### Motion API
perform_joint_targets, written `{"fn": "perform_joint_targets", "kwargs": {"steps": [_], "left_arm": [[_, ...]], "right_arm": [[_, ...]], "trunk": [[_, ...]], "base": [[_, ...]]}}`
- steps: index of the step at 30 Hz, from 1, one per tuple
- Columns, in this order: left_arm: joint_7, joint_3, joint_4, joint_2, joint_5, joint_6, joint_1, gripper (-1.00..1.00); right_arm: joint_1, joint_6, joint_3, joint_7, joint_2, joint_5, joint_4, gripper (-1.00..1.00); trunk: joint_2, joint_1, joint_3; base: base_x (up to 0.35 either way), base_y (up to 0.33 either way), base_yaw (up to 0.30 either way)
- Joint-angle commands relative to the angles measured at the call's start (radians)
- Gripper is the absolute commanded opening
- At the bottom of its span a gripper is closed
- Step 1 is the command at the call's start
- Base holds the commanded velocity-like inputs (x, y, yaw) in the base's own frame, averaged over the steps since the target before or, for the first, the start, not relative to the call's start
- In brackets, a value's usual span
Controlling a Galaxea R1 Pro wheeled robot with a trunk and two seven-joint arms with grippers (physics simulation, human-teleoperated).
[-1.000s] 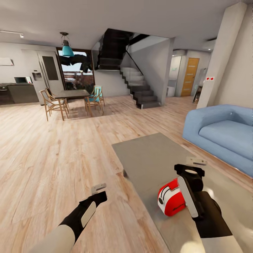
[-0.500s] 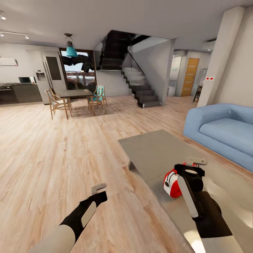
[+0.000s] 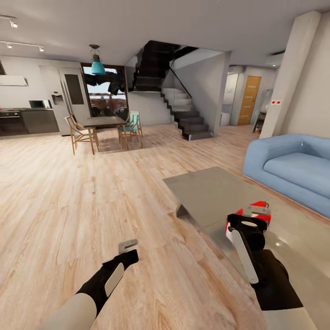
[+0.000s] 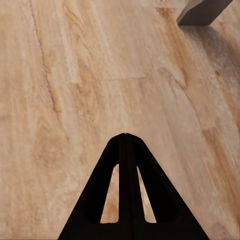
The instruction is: Turn on the radio receiver that's on the table in the living room.
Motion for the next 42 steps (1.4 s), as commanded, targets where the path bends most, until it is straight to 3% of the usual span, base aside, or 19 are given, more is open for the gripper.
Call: {"fn": "perform_joint_targets", "kwargs": {"steps": [1,36,42], "left_arm": [[0.0,0.0,0.0,0.0,0.0,0.0,0.0,-1.0],[0.001,0.0,0.0,0.001,0.0,0.0,0.0,-1.0],[0.001,0.0,0.0,0.02,0.0,0.0,0.0,-1.0]], "right_arm": [[0.0,0.0,0.0,0.0,0.0,0.0,0.0,1.0],[0.0,-0.001,0.0,0.004,0.001,-0.007,0.012,1.0],[0.0,-0.003,0.0,0.005,0.001,-0.008,0.013,1.0]], "trunk": [[0.0,0.0,0.0],[0.0,0.0,0.0],[0.0,0.0,0.0]], "base": [[-0.012,0.325,0.0],[-0.001,0.339,0.0],[0.0,0.341,0.0]]}}
